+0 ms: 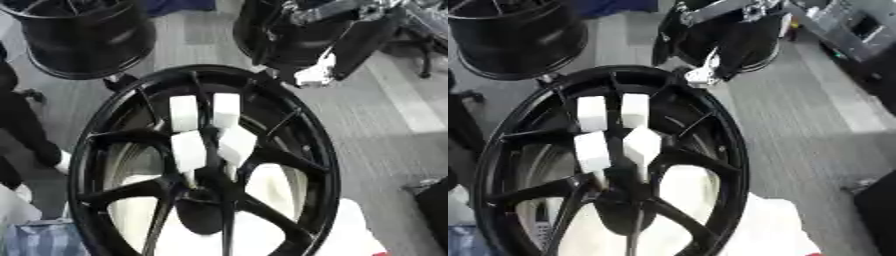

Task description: Pull the pin out of the wheel hub.

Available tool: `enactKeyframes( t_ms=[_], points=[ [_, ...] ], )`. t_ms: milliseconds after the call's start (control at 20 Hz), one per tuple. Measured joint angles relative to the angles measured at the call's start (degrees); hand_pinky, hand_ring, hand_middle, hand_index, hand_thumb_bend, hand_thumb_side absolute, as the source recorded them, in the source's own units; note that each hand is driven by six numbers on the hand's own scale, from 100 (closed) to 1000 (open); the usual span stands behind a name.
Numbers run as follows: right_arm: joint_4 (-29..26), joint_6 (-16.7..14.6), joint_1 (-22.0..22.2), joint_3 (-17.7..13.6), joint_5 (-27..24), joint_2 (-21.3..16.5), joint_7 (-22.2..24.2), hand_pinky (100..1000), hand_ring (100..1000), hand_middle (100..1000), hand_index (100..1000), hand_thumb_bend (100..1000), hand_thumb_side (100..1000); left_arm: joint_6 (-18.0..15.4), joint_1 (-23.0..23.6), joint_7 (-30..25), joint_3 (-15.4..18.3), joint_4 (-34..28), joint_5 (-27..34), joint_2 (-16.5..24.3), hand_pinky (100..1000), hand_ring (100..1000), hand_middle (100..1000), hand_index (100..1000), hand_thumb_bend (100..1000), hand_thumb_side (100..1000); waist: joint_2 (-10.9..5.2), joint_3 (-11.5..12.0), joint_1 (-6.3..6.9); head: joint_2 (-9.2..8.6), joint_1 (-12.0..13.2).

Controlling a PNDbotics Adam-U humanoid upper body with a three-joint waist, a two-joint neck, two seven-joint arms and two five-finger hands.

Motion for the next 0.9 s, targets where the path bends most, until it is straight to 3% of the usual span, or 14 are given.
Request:
enactKeyframes(
  t_ms=[900],
  points=[
    [0.4, -2.5, -1.0, 3.2, -2.9, 3.2, 0.0, 882, 834, 782, 872, 100, 532, 0.2, 0.0, 0.2, 0.0, 0.2, 0.0, -0.1, 738, 771, 661, 866, 100, 786, -0.61, 0.1, -0.02, 0.08, -1.5]
  ],
)
